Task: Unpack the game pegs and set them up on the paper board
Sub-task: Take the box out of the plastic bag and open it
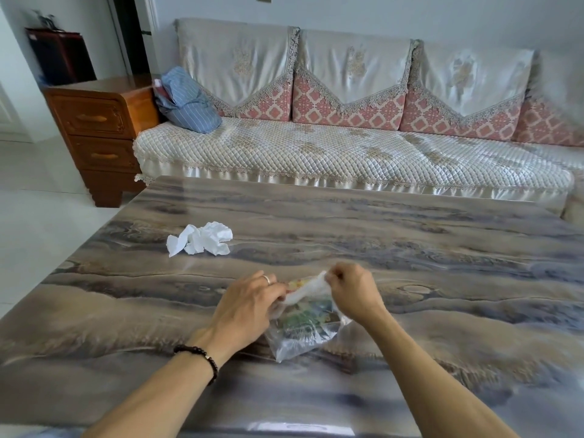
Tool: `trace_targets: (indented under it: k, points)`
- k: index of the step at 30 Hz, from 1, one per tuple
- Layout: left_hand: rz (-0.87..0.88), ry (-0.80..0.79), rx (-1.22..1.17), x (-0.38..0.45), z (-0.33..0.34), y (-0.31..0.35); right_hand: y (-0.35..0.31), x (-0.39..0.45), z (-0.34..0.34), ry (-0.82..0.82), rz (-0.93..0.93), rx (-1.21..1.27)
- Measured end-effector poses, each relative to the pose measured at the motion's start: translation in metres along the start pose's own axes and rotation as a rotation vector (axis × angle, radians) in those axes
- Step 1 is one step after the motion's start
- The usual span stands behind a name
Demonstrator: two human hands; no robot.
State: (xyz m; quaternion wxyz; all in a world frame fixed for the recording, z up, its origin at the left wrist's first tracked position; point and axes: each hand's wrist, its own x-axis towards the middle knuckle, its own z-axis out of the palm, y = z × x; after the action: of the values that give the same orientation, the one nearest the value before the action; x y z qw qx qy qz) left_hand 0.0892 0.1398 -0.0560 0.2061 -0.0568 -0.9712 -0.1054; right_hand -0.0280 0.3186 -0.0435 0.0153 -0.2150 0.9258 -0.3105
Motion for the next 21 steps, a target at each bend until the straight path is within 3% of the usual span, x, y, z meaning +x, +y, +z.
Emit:
trace_targets:
  k: [3, 5, 9, 11, 13, 16, 21]
  points:
    - [-0.009, -0.023, 0.052, -0.005, -0.008, -0.014, 0.020, 0.000, -0.015, 0.141, 0.215, 0.117]
    - [-0.012, -0.032, 0.017, -0.007, -0.010, -0.016, 0.024, -0.003, -0.018, 0.152, 0.216, 0.096]
    - [0.018, -0.060, -0.078, 0.002, -0.008, 0.007, -0.003, -0.010, -0.017, 0.003, -0.113, 0.104]
    - [0.077, -0.097, -0.059, 0.003, -0.002, 0.015, -0.016, -0.007, -0.013, -0.148, -0.245, -0.052]
    - [0.110, -0.109, -0.013, 0.000, 0.002, 0.018, -0.018, -0.003, -0.009, -0.223, -0.252, -0.228]
    - [0.151, -0.069, 0.051, -0.010, 0.002, 0.014, -0.006, 0.002, -0.010, -0.162, -0.169, -0.147]
    - [0.159, -0.196, 0.130, -0.025, -0.010, 0.001, 0.030, 0.008, -0.031, 0.176, 0.231, -0.046]
